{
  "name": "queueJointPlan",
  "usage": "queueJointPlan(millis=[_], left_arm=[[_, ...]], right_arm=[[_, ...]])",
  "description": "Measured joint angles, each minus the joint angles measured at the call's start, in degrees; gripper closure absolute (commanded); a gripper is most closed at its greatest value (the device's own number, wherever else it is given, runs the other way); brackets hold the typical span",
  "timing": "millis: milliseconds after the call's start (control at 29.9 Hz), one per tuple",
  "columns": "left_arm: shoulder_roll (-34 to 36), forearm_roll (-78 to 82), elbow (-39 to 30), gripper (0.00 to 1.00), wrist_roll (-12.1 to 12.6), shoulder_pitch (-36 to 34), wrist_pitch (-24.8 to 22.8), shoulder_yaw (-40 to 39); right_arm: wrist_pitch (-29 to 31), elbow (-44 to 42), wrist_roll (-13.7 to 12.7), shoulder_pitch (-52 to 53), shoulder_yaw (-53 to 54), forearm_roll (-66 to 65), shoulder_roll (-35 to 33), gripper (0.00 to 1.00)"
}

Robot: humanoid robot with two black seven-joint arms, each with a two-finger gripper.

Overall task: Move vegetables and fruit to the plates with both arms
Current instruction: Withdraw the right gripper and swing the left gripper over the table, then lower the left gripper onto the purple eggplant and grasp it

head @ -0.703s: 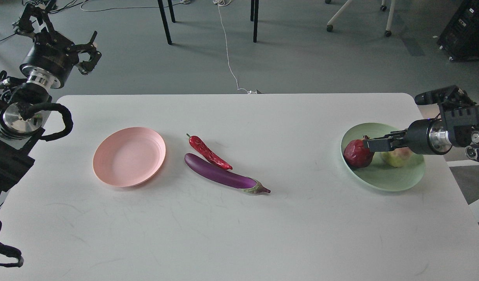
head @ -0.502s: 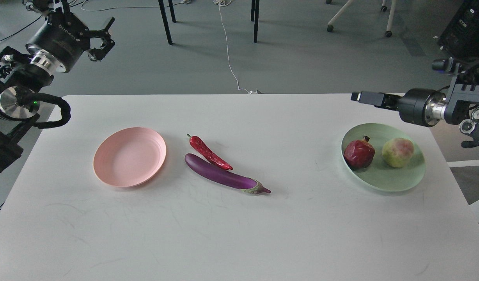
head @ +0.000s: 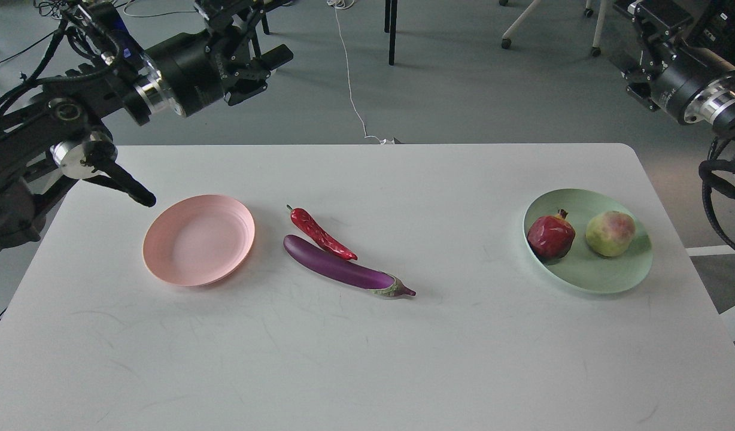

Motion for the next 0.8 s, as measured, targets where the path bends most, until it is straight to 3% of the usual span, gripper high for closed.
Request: queueJointPlan(millis=[301,502,803], left_arm=[[-4.04,26.39,-3.88,0.02,-0.69,0.64,-0.07,3.69],[-8.02,43.38,-4.63,0.03,-2.45,1.00,0.57,7.57],[-12.19,70.99,-4.42,0.06,-3.01,1.12,6.54,20.73]], right_arm=[[3.29,-7.21,-0.15,-3.86,5.81,18.99,3.17,0.02],[4.68,-10.15,-0.17,-10.18,16.04,23.41,6.86,0.02],[17.08,-16.92,-0.07,-21.72,33.24,23.61,16.45,0.02]])
